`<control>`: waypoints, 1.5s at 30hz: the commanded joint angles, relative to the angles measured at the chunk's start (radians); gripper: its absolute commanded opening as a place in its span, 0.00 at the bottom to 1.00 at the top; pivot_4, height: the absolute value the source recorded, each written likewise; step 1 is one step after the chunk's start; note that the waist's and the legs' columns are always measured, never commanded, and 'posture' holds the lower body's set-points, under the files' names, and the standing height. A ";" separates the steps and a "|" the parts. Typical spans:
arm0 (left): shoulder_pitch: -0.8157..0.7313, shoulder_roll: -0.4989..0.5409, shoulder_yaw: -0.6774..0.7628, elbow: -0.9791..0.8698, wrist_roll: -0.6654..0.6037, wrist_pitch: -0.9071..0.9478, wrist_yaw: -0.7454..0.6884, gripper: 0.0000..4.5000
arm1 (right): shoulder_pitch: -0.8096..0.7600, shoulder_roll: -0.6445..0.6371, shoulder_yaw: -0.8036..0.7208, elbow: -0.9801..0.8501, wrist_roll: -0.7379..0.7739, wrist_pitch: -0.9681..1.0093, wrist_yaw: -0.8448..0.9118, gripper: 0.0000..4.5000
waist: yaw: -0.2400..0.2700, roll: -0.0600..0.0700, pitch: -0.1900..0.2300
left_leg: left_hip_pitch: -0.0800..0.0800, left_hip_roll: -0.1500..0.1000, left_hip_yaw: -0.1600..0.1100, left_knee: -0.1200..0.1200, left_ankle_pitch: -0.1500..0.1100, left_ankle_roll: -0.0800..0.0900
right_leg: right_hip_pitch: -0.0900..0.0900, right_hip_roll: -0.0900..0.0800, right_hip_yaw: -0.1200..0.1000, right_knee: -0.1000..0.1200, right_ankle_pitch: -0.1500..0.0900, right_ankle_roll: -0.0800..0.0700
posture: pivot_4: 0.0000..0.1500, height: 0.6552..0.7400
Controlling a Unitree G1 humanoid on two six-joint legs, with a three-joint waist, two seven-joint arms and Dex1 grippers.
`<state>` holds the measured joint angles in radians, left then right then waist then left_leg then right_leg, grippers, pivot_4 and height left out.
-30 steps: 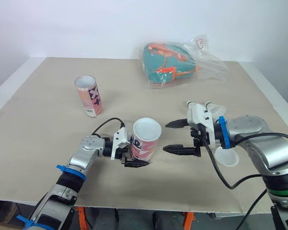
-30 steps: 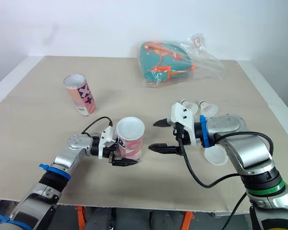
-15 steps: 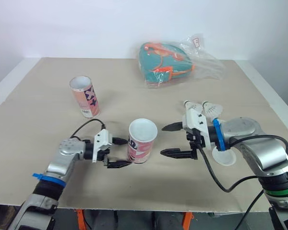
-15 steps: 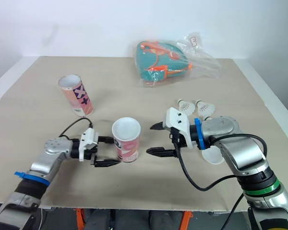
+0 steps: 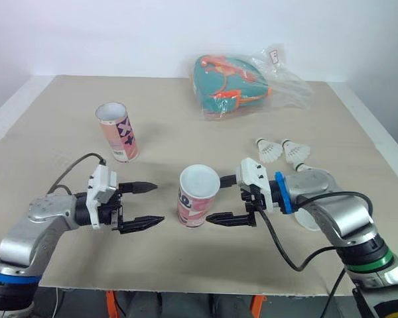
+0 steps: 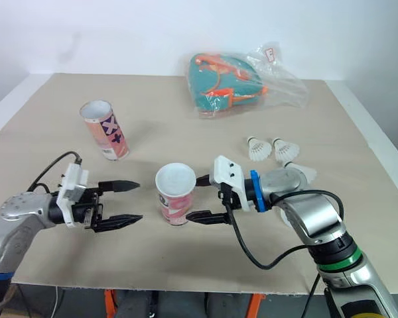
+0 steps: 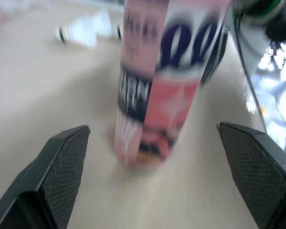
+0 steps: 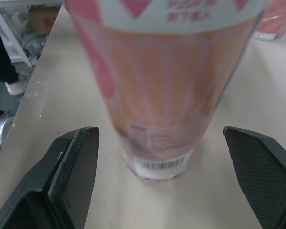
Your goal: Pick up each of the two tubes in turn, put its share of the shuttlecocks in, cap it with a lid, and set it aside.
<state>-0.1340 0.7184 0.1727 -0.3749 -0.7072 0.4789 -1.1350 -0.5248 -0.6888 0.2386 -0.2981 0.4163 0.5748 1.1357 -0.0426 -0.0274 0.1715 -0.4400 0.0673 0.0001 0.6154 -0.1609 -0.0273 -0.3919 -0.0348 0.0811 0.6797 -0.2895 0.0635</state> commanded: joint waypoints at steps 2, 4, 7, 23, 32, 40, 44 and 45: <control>0.043 0.036 0.154 -0.127 -0.123 0.077 0.104 0.99 | -0.024 0.025 0.006 0.019 -0.006 -0.035 0.013 1.00 | 0.000 0.000 0.001 | 0.000 0.000 0.000 0.000 0.000 0.000 | 0.000 0.000 0.000 0.000 0.000 0.000 | 1.00 1.00; 0.066 0.039 0.199 -0.170 -0.172 0.104 0.142 0.99 | -0.031 0.041 0.007 0.037 -0.004 -0.041 0.018 1.00 | 0.000 0.000 0.002 | 0.000 0.000 0.000 0.000 0.000 0.000 | 0.000 0.000 0.000 0.000 0.000 0.000 | 1.00 1.00; 0.094 0.046 0.223 -0.215 -0.216 0.130 0.176 0.99 | -0.039 0.059 0.008 0.057 -0.004 -0.047 0.028 1.00 | 0.000 -0.001 0.003 | 0.000 0.000 0.000 0.000 0.000 0.000 | 0.000 0.000 0.000 0.000 0.000 0.000 | 1.00 1.00; 0.176 0.109 0.220 -0.254 -0.170 0.117 0.204 0.99 | -0.099 0.211 0.080 0.224 -0.019 -0.115 0.108 1.00 | -0.002 -0.002 0.004 | 0.000 0.000 0.000 0.000 -0.001 -0.002 | 0.000 0.000 0.000 0.000 -0.001 -0.002 | 1.00 1.00; 0.146 0.099 0.189 -0.244 -0.163 0.108 0.211 1.00 | -0.123 0.247 0.065 0.255 -0.005 -0.097 0.106 0.59 | -0.002 -0.002 0.004 | 0.000 0.000 0.000 0.000 -0.001 -0.003 | 0.000 0.001 0.000 0.000 -0.001 -0.002 | 1.00 1.00; -0.108 -0.030 0.005 -0.093 -0.153 0.080 0.190 1.00 | -0.142 0.223 -0.007 0.237 0.041 -0.044 0.093 0.53 | 0.009 -0.003 0.005 | 0.000 0.000 0.000 0.002 -0.001 -0.003 | 0.001 0.001 -0.001 0.001 0.000 -0.001 | 1.00 1.00; -0.279 -0.115 -0.113 0.036 -0.083 0.046 0.140 1.00 | -0.176 0.195 -0.118 0.263 0.084 -0.012 0.051 0.53 | 0.010 -0.003 0.006 | 0.000 0.000 -0.001 0.002 -0.001 -0.004 | 0.001 0.001 -0.001 0.000 0.001 0.000 | 1.00 1.00; -0.315 -0.133 -0.133 0.064 -0.074 0.039 0.128 1.00 | -0.183 0.182 -0.155 0.275 0.091 -0.008 0.033 0.53 | 0.012 -0.003 0.006 | 0.000 0.000 -0.001 0.002 -0.001 -0.003 | 0.001 0.001 -0.001 0.000 0.001 0.000 | 1.00 1.00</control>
<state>-0.4184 0.5928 0.0571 -0.3237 -0.7960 0.5490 -0.9861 -0.6718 -0.4889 0.1662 -0.0138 0.4745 0.5653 1.1930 -0.0301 -0.0303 0.1777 -0.4405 0.0672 -0.0007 0.6178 -0.1617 -0.0308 -0.3908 -0.0337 0.0802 0.6802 -0.2889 0.0636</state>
